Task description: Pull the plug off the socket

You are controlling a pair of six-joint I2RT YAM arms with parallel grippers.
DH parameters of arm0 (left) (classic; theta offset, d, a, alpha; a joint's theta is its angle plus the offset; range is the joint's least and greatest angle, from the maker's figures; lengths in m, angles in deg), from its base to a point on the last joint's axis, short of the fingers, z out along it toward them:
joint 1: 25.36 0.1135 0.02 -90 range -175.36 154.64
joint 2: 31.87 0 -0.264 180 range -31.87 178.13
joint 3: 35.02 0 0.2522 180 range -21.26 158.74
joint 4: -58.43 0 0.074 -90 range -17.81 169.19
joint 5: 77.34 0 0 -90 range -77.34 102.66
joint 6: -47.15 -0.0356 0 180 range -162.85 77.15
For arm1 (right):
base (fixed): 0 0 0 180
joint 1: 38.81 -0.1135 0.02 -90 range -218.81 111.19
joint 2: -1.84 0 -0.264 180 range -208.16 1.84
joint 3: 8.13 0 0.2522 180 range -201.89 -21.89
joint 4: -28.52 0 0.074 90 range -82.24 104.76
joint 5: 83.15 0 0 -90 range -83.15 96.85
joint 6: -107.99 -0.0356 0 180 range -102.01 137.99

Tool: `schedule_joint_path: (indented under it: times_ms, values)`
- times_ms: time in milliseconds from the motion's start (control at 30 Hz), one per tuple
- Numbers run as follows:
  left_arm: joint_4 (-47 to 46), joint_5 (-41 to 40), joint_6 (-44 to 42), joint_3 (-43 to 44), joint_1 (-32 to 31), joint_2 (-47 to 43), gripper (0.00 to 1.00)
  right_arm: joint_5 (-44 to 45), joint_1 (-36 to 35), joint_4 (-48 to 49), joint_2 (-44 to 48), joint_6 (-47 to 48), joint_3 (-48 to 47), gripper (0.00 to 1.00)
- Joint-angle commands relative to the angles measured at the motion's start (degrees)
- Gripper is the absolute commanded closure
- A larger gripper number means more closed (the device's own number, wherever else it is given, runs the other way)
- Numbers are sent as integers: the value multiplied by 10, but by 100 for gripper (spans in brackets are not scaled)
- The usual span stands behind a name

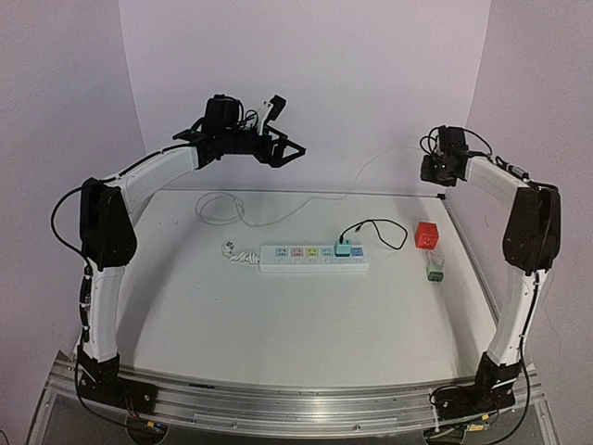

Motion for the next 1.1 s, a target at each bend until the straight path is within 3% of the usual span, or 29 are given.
schedule_joint_path:
  times_ms: [0, 300, 600, 933, 1067]
  values:
    - [17, 11, -22, 13, -1, -37, 1, -16, 56, -64, 30, 11, 44, 100]
    - [33, 25, -26, -10, -1, -48, 1, -109, 134, -84, 85, 49, 190, 100]
    - [40, 31, -22, -14, -1, -50, 1, -145, 144, -107, 71, 98, 267, 100]
    - [38, 32, -19, -19, -1, -50, 1, -127, 145, -119, 21, 159, 253, 99]
    - [38, 32, -19, -19, -1, -50, 1, -116, 145, -120, 9, 164, 262, 92]
